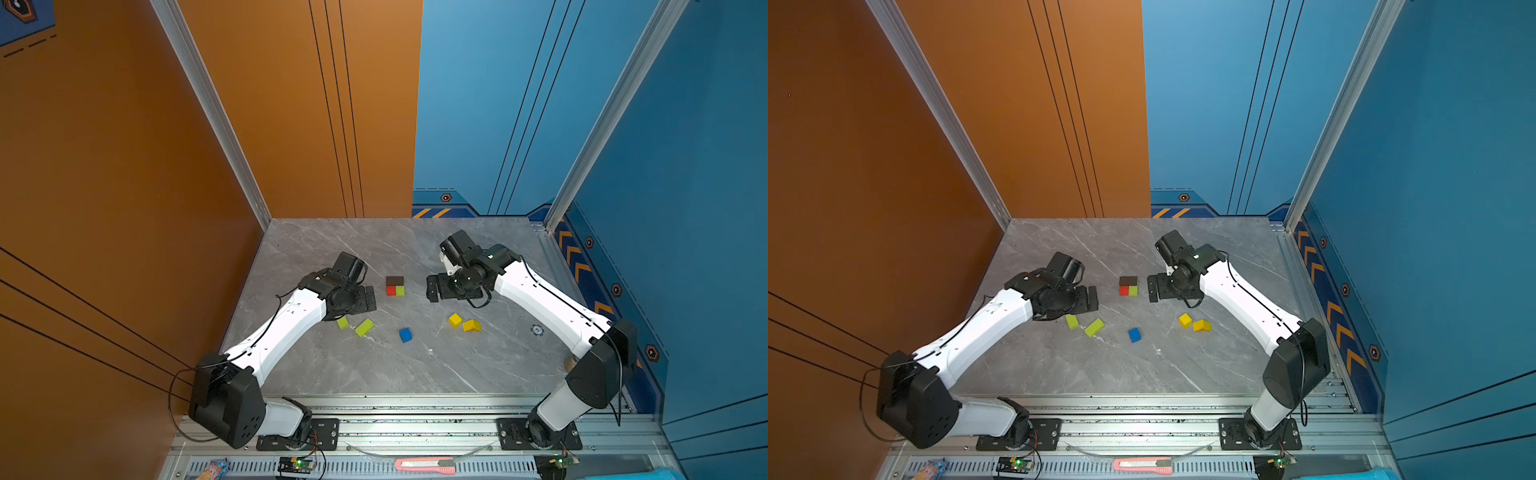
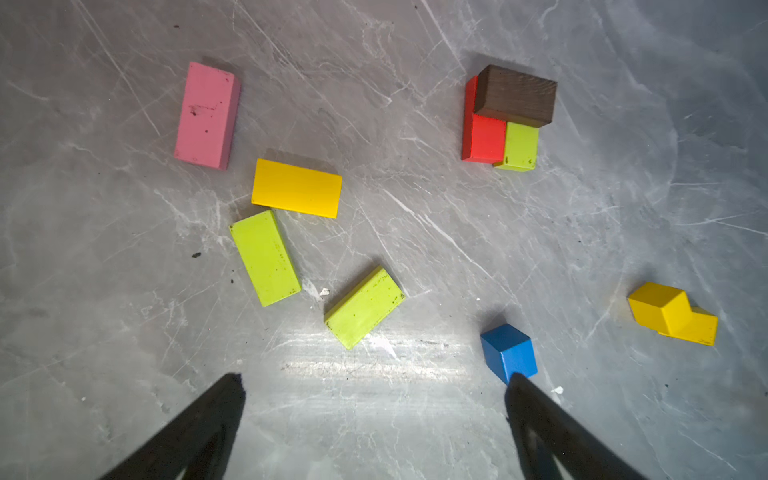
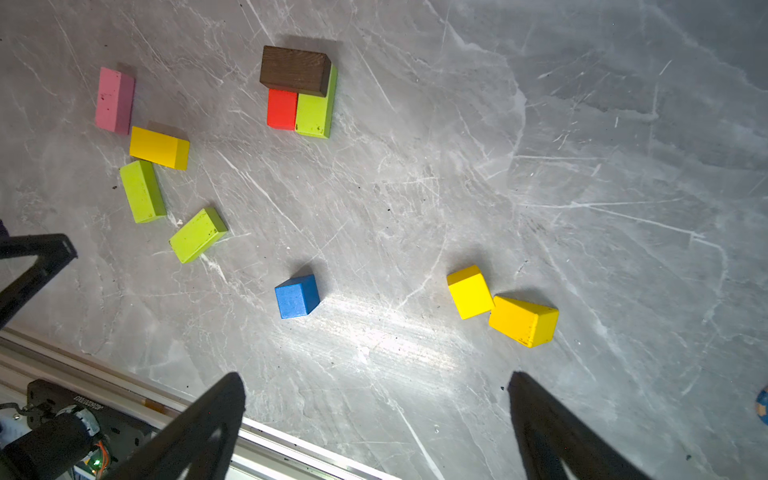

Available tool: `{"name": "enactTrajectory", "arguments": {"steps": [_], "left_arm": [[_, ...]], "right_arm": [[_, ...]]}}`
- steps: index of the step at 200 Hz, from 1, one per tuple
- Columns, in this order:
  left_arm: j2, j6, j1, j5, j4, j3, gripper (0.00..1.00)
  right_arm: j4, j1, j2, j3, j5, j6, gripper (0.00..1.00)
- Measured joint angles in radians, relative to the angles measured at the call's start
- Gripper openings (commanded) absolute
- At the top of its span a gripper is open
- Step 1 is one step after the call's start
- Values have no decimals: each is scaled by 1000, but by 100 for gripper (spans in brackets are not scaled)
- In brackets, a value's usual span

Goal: Build the wood block tower
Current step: 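Move the left gripper over the yellow block while the right gripper hovers aside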

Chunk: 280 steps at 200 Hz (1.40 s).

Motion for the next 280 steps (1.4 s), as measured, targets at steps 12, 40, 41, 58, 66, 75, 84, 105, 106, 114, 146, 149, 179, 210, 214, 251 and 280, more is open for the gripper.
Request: {"name": "enactTrajectory", "arguments": {"steps": [12,40,41,58,66,75,84,105,106,114,146,149,179,210,214,251,280], "left_arm": [[55,18,2,-1,-1,19,100],[153,61,15,-1,-1,69,100],[157,64,17,-1,0,73,100],[195,88,31,0,-1,100,100],[206,98,40,0,0,109,100],[216,111,48,0,0,117,100],[225,124,59,2,0,123,100],[245,147,81,6,0,130,100],[247,149,83,6,0,130,100],[252,155,89,7,0,130,100],[254,168,99,9,0,130,100],[254,169,99,10,0,130,100],[249,170,99,10,2,128,100],[215,166,99,10,18,90,100],[211,166,99,10,19,85,100],[199,167,99,10,41,55,100],[203,190,99,10,61,51,99]], "right_arm": [[21,-1,0,-24,0,5,100],[63,-12,0,-56,-5,36,100],[66,-13,0,-56,-6,39,100],[84,-19,0,-53,-14,51,100],[89,-22,2,-50,-20,55,100],[89,-23,5,-43,-23,58,100],[89,-24,13,-29,-27,61,100],[91,-31,48,18,-35,61,100],[91,-32,49,20,-35,61,100],[92,-37,66,40,-39,61,100],[102,-50,133,108,-64,61,100],[102,-50,137,111,-64,61,100],[106,-50,176,146,-95,60,100],[107,-50,195,162,-119,57,100],[107,-50,195,162,-121,57,100],[107,-50,195,163,-135,46,100],[107,-50,191,156,-135,42,100]]}}
